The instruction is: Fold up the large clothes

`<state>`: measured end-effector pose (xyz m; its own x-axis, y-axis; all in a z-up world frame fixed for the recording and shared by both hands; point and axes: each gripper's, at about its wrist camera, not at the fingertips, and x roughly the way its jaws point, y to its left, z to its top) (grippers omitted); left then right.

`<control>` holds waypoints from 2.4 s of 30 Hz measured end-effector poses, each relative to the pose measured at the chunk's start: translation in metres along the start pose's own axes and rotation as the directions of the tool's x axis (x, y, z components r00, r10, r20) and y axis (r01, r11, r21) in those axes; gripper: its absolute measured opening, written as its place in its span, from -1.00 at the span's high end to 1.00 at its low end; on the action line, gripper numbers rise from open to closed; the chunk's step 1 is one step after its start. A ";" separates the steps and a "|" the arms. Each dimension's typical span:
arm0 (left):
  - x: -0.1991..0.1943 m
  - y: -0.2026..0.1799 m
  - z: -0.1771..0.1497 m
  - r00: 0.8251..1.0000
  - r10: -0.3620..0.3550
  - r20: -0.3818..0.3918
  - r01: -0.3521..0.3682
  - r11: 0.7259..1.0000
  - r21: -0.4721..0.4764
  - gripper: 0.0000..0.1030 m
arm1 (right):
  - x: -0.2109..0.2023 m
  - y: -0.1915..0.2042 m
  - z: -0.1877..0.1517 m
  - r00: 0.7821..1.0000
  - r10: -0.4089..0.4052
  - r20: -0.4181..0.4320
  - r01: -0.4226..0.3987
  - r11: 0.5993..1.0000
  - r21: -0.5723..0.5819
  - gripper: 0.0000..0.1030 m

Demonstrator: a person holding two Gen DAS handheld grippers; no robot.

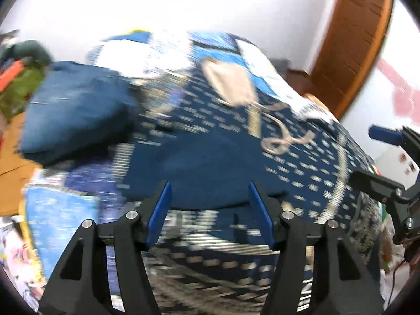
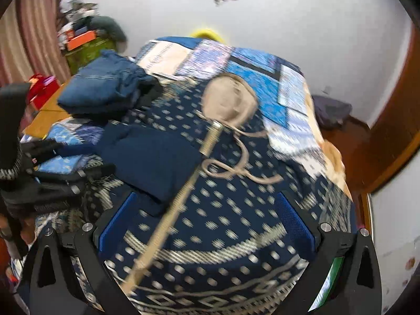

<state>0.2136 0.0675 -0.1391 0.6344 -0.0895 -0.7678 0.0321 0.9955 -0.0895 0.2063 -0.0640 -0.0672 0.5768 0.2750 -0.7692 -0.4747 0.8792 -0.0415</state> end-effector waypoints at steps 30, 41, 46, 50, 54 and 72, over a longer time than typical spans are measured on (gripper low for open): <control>0.010 0.148 -0.074 0.977 0.162 -0.136 -0.188 0.960 -0.207 -0.25 | 0.166 0.159 0.037 0.970 0.067 -0.233 -0.123 0.964 -0.236 0.48; 0.036 0.103 -0.078 0.973 0.105 -0.205 -0.132 0.984 -0.118 -0.25 | 0.099 0.099 0.066 0.983 0.164 -0.084 -0.171 0.982 -0.077 0.81; 0.044 0.086 -0.076 0.970 0.106 -0.218 -0.128 0.988 -0.086 -0.25 | 0.035 0.046 0.080 0.987 0.148 0.065 -0.148 0.989 -0.010 0.81; 0.057 0.080 -0.077 0.962 0.134 -0.237 -0.156 0.985 -0.078 -0.26 | 0.001 0.013 0.082 0.984 0.104 0.145 -0.112 0.993 0.045 0.81; 0.062 0.084 -0.073 0.959 0.162 -0.231 -0.193 0.974 -0.116 -0.31 | -0.016 -0.021 0.071 0.983 0.051 0.177 -0.073 0.991 0.117 0.81; 0.071 0.098 -0.068 0.936 0.270 -0.227 -0.307 0.940 -0.150 -0.37 | 0.002 -0.137 -0.064 0.999 -0.019 -0.042 0.035 0.904 0.425 0.81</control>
<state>0.2090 0.1561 -0.2456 0.4270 0.1775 -0.8867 -0.2808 0.9581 0.0566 0.2299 -0.2090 -0.1042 0.5571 0.2415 -0.7946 -0.1264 0.9703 0.2064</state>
